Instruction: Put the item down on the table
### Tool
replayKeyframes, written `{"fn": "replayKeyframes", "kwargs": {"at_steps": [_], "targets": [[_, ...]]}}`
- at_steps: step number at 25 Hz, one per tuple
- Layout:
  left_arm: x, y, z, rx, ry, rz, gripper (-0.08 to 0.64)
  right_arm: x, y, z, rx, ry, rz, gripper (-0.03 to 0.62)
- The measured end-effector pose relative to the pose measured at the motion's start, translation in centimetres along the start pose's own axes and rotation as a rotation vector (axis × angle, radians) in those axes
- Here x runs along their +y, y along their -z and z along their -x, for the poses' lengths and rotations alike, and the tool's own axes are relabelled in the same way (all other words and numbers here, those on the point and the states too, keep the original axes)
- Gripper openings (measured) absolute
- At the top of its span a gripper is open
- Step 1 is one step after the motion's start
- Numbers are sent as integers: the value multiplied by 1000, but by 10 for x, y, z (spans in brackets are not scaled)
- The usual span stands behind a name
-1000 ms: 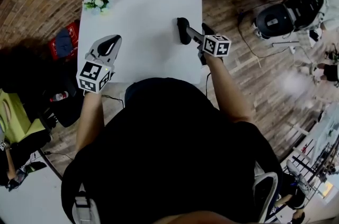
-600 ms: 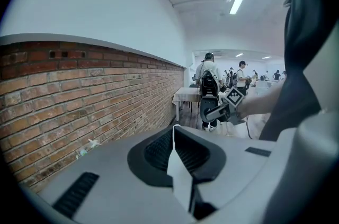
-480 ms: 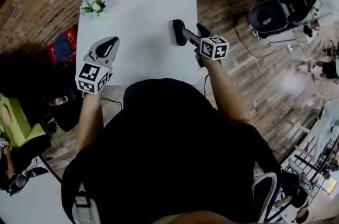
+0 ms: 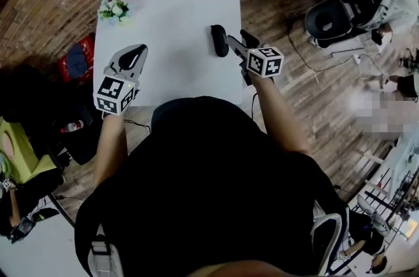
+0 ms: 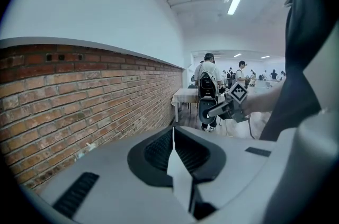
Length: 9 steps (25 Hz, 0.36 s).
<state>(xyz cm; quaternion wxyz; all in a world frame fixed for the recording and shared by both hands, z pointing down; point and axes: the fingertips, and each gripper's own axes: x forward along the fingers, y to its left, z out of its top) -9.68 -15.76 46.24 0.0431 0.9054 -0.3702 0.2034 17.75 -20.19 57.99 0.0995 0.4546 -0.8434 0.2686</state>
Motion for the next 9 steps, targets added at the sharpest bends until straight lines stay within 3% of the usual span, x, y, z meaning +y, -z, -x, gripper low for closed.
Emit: {"fn": "replayKeyframes", "kwargs": {"at_steps": [9], "targets": [[0, -6, -1, -6, 4, -7, 17, 9, -13, 16, -12, 13, 65, 207]]}}
